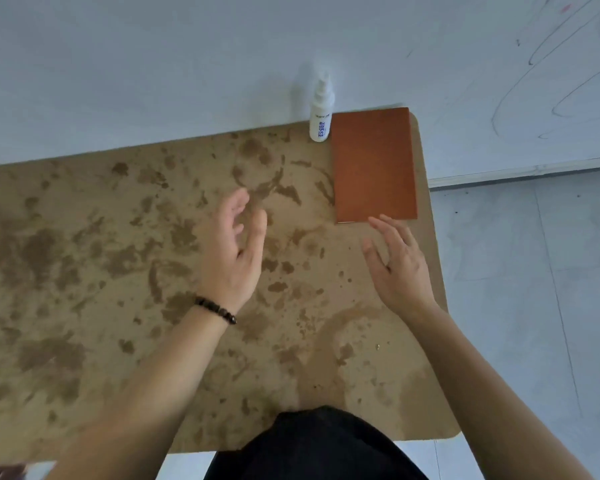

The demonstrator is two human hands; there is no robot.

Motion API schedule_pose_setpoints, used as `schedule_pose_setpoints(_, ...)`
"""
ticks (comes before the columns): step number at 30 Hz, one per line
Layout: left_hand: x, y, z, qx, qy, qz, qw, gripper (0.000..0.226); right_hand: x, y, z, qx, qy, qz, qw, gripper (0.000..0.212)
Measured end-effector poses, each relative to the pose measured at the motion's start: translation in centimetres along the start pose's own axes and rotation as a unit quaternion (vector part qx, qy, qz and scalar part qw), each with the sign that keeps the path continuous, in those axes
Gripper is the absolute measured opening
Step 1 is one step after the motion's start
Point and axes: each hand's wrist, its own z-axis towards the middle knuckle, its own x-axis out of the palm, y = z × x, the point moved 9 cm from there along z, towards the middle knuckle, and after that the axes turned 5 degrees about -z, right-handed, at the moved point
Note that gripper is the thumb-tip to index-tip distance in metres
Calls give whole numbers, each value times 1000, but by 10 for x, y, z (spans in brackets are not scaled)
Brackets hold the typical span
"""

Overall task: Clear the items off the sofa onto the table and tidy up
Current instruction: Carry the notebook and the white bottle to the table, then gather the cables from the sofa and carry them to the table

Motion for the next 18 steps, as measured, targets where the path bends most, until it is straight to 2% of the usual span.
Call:
schedule_pose_setpoints(4, -57, 54, -130, -122, -24, -17, 992, 42, 29, 8, -91, 28, 76, 94, 992, 40)
schedule_pose_setpoints(7, -101, 75, -209, -197, -94, -47, 975, 43, 52, 24, -144, 36, 122, 131, 983, 58)
schedule_pose_setpoints(9, -131, 81, -249, -222, -155, -53, 961, 41, 64, 45, -170, 25, 155, 143, 977, 58)
schedule_pose_setpoints(14, -206, 89, -335, -225, -283, -80, 929, 36, 84, 130, -218, -86, 204, 128, 967, 44)
schedule_pose_setpoints(18, -278, 101, -456, -197, -401, -105, 889, 35, 108, 220, -297, -225, 239, 88, 941, 44)
